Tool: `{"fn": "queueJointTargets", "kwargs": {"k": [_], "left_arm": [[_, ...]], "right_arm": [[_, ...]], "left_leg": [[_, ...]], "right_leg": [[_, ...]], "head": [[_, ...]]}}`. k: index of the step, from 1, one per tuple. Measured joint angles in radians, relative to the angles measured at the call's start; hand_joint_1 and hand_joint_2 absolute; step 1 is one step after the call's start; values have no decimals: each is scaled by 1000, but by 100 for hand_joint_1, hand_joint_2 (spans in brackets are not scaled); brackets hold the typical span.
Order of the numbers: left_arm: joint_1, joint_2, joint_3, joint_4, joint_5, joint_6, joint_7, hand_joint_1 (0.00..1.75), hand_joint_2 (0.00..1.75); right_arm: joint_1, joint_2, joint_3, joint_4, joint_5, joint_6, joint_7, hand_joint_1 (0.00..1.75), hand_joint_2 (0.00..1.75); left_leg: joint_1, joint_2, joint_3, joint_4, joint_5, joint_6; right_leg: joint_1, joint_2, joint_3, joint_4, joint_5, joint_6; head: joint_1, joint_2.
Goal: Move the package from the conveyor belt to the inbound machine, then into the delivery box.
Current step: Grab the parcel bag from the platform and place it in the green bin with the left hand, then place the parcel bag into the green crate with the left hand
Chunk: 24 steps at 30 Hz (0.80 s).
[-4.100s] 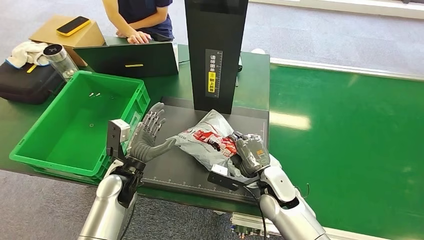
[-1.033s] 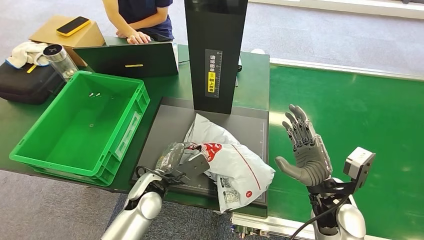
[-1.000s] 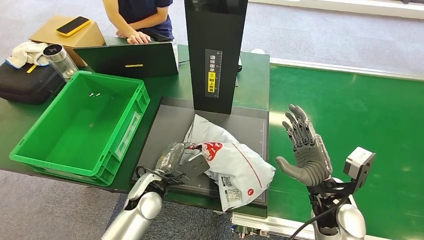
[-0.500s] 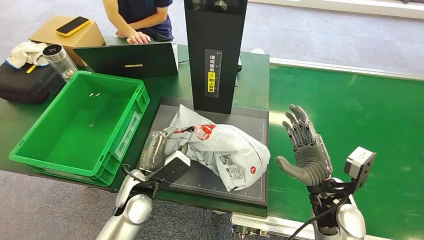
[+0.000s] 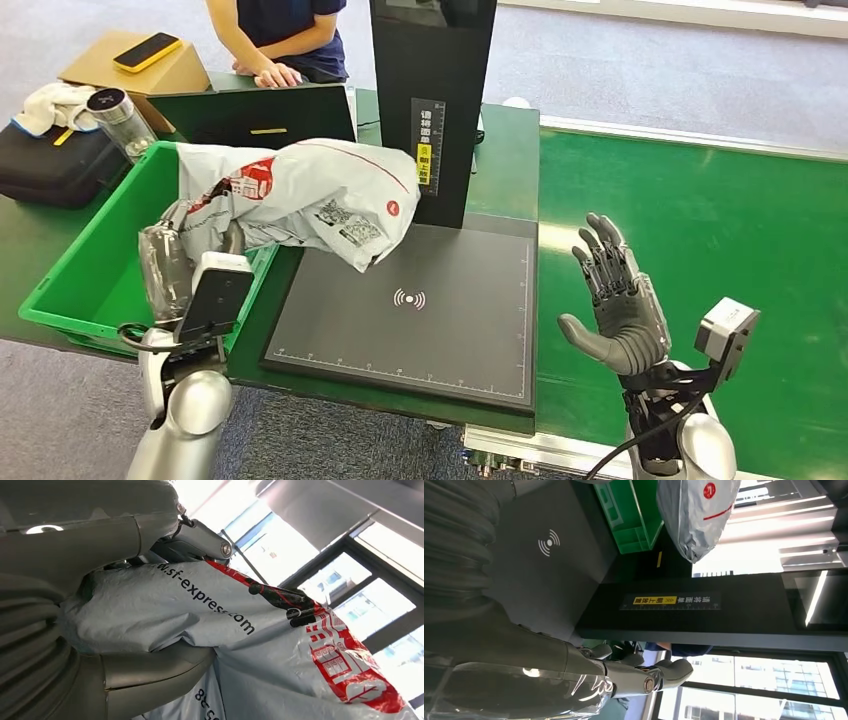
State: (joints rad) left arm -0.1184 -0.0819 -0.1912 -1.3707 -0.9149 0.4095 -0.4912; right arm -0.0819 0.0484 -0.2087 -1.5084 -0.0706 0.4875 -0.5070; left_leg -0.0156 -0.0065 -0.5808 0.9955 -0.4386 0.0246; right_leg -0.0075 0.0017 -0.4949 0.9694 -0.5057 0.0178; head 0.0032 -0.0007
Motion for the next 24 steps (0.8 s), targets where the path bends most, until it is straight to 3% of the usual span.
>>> {"fn": "queueJointTargets", "kwargs": {"k": [8, 12, 15, 19, 24], "left_arm": [[3, 2, 32, -22, -2, 3, 2, 175, 175], [0, 2, 58, -24, -18, 24, 86, 175, 175], [-9, 4, 123, -13, -14, 24, 174, 175, 175], [-26, 6, 248, 53, 42, -48, 303, 175, 175], [-29, 10, 383, 176, 46, -95, 375, 175, 175]], "right_arm": [[2, 0, 0, 0, 0, 0, 0, 0, 175], [7, 0, 0, -3, 1, 0, 0, 0, 175], [17, 1, 0, -12, 5, 0, 0, 0, 175], [28, 5, -2, -17, 18, 1, -6, 0, 175], [32, 9, -3, -18, 28, 8, -16, 0, 175]], "left_leg": [[0, 0, 0, 0, 0, 0], [0, 0, 0, 0, 0, 0], [0, 0, 0, 0, 0, 0], [1, 1, 1, 0, 0, 0], [1, 1, 0, 0, 0, 0]], "right_leg": [[0, 0, 0, 0, 0, 0], [0, 0, 0, 0, 0, 0], [0, 1, 0, 0, 0, 0], [1, 1, 0, 0, 0, 0], [1, 2, 0, 0, 0, -1]], "head": [[0, 0], [0, 0], [0, 0], [0, 0], [0, 0]]}}
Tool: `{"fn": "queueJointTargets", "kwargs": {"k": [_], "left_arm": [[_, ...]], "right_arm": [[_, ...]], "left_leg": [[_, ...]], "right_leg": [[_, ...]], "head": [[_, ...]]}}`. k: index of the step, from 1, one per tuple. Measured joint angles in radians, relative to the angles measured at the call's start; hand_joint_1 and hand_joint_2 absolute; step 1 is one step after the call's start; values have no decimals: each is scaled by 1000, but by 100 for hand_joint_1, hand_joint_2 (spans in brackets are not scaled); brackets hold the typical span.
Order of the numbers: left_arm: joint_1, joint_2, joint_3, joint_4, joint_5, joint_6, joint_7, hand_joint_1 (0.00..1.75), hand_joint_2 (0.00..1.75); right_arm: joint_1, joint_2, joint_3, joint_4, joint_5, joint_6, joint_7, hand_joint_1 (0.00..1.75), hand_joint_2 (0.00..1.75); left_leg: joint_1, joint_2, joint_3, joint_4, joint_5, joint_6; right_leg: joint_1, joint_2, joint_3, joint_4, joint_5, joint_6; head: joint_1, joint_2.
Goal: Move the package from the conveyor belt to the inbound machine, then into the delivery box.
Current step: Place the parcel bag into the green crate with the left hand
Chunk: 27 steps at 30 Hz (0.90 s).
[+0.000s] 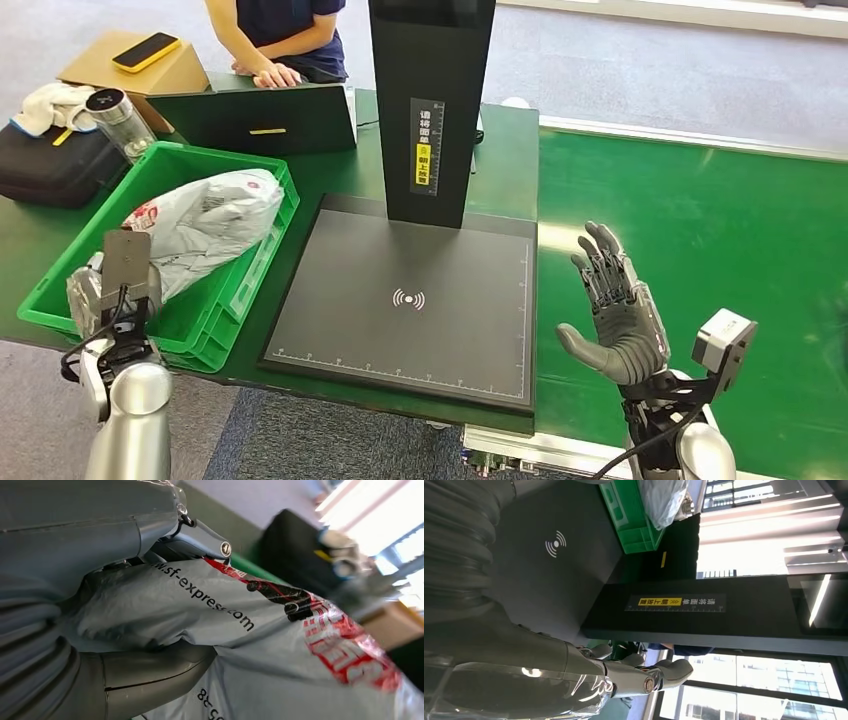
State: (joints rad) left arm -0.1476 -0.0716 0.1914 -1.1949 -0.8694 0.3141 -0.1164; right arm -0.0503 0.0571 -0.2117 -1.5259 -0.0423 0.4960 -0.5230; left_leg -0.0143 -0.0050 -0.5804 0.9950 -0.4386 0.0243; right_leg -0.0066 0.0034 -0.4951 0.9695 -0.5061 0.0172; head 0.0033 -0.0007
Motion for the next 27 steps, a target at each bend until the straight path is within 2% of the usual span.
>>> {"fn": "queueJointTargets", "kwargs": {"k": [7, 11, 13, 17, 19, 27], "left_arm": [[-44, 16, 104, 131, -29, -9, 32, 175, 175], [-73, 23, 132, 174, -46, -13, 33, 0, 175], [-77, 23, 142, 181, -35, -2, 14, 0, 175], [-64, 14, 156, 169, 29, 55, -102, 0, 175], [-54, 7, 157, 151, 42, 69, -133, 0, 175], [-39, -7, 158, 115, 48, 74, -142, 0, 175]], "right_arm": [[-2, 4, 0, -2, 14, -1, 2, 0, 175], [-9, 6, 0, -2, 15, -11, 9, 0, 175], [-11, 8, 0, -2, 15, -11, 12, 0, 175], [-10, 8, 0, -2, 15, -11, 16, 0, 175], [-10, 8, 0, -2, 15, -11, 17, 0, 175], [-9, 9, 0, -2, 15, -11, 17, 0, 175]], "left_leg": [[-1, 0, 0, 0, 0, 0], [-1, 0, 2, 0, 0, 0], [-1, 1, 2, 0, 0, 0], [0, 1, 2, 0, 0, 0], [0, 1, 2, 0, 0, 0], [0, 1, 2, 0, 0, 0]], "right_leg": [[-1, 0, 1, 0, 0, 0], [-1, 1, 2, 0, 0, 0], [-1, 1, 2, 0, 0, 0], [0, 1, 1, 0, 0, 0], [0, 1, 1, 0, 0, 0], [0, 1, 2, 0, 0, 0]], "head": [[0, 0], [0, 0], [0, 0], [0, 0], [0, 0], [0, 0]]}}
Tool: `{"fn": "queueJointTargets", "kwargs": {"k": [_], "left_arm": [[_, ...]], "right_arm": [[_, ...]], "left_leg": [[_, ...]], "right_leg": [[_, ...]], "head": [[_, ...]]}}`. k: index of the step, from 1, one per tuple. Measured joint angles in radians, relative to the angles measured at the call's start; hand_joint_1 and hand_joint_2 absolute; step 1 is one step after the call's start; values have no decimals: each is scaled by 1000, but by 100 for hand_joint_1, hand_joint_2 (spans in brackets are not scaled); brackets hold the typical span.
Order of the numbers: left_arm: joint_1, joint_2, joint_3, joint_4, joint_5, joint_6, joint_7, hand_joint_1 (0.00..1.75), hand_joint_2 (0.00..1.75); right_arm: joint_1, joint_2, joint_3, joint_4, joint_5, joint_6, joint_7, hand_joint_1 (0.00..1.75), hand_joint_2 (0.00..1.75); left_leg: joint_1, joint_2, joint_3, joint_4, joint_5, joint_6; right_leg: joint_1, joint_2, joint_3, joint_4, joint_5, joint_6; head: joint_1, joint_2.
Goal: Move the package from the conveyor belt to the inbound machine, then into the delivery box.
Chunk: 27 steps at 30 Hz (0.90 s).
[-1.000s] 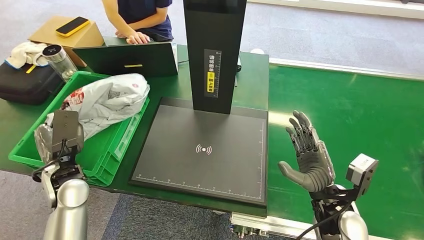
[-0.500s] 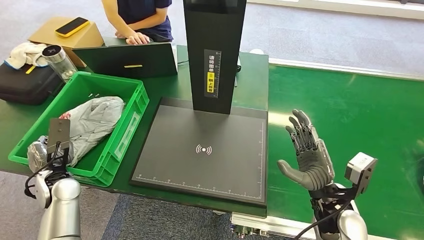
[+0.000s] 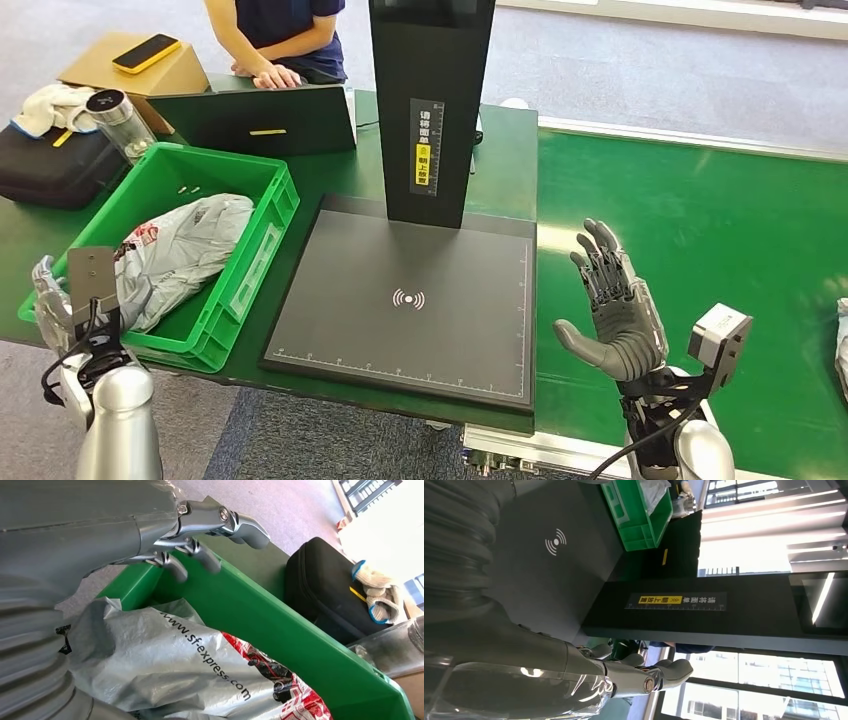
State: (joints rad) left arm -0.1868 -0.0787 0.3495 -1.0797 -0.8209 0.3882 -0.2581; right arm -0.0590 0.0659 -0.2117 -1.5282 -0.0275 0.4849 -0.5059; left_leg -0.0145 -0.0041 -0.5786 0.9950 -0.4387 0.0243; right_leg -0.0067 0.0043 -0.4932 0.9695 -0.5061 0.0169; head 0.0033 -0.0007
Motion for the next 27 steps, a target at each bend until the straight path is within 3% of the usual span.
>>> {"fn": "queueJointTargets", "kwargs": {"k": [4, 9, 13, 16, 19, 21, 23, 27], "left_arm": [[5, -2, 0, -9, 12, 5, -18, 0, 175], [33, -28, -15, -92, 116, 18, -162, 0, 175], [76, -54, -54, -216, 229, -28, -238, 0, 175], [105, -68, -90, -290, 401, -195, -289, 0, 175], [117, -74, -133, -310, 646, -521, -296, 0, 175], [116, -79, -165, -293, 769, -690, -293, 0, 175], [114, -83, -195, -274, 830, -768, -297, 0, 175], [113, -90, -234, -259, 883, -826, -293, 0, 175]], "right_arm": [[0, 0, 0, -2, 0, 0, 0, 0, 175], [0, 0, 0, -3, -5, -2, 0, 0, 175], [-1, -1, 0, -3, -9, -2, -2, 0, 175], [-5, -1, 1, -2, -8, -1, -13, 0, 175], [-35, -4, 11, 13, 14, -8, -34, 0, 175], [-68, -6, 29, 36, 40, -26, -47, 0, 175], [-104, -8, 53, 67, 54, -40, -56, 0, 175], [-178, -8, 100, 143, 64, -65, -69, 0, 175]], "left_leg": [[0, 0, 0, 0, 0, 0], [0, 0, 0, 0, 0, 0], [0, 0, 0, 0, 0, 0], [0, -1, 0, 0, 0, 0], [0, -1, 0, 0, 0, 0], [0, 0, 1, 0, 0, 0], [0, 1, 1, 0, 1, 0], [0, 1, 1, 0, 1, 0]], "right_leg": [[0, 0, 0, 0, 0, 0], [0, 0, 0, 0, 0, 0], [0, 0, 0, 0, 0, 0], [0, 0, 0, 0, 0, 0], [0, -1, 0, 0, 0, 0], [0, 0, 1, 0, 1, 0], [0, 1, 1, 0, 2, 0], [0, 1, 1, 0, 2, 0]], "head": [[0, 0], [0, 0], [0, 0], [0, 0], [0, 0], [0, 0], [0, 0], [0, 0]]}}
